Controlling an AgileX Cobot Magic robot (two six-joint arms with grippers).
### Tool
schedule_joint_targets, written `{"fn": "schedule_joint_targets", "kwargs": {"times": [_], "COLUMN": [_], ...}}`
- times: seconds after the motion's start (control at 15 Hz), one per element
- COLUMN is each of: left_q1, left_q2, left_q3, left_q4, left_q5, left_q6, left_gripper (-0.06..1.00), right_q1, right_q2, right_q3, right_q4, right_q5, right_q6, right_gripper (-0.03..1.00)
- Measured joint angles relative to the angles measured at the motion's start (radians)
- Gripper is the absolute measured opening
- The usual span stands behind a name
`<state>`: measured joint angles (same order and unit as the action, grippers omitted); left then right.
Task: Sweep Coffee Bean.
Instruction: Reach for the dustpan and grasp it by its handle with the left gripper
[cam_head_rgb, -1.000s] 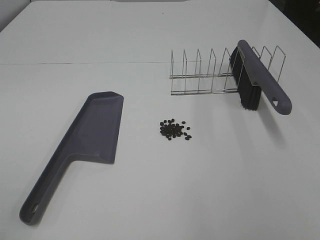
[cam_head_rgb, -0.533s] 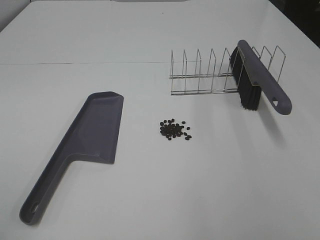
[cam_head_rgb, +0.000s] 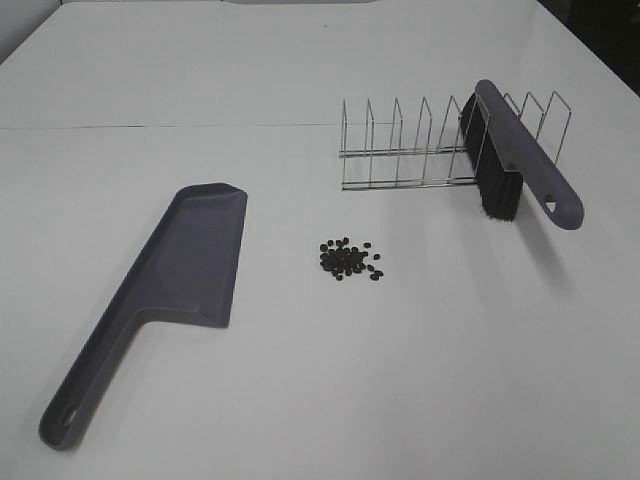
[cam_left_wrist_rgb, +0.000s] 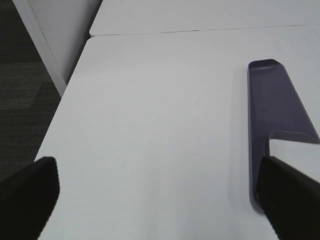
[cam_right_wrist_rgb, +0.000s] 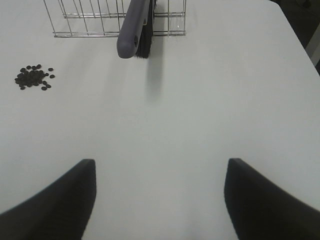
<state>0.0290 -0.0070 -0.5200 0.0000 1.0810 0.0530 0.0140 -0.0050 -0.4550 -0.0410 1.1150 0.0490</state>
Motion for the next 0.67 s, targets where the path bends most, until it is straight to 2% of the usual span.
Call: {"fn": "schedule_joint_targets", "kwargs": {"times": [0.67], "left_q1": [0.0], "left_q2": [0.0], "left_q3": [0.0], "left_q4": [0.0], "left_q5": [0.0], "left_q6": [0.0], "left_gripper": [0.99], "right_q1": [0.0], "right_q2": [0.0], "right_q3": [0.0], "right_q4": [0.0], "right_q5": [0.0], "right_q6": [0.0], "right_gripper": [0.63]}}
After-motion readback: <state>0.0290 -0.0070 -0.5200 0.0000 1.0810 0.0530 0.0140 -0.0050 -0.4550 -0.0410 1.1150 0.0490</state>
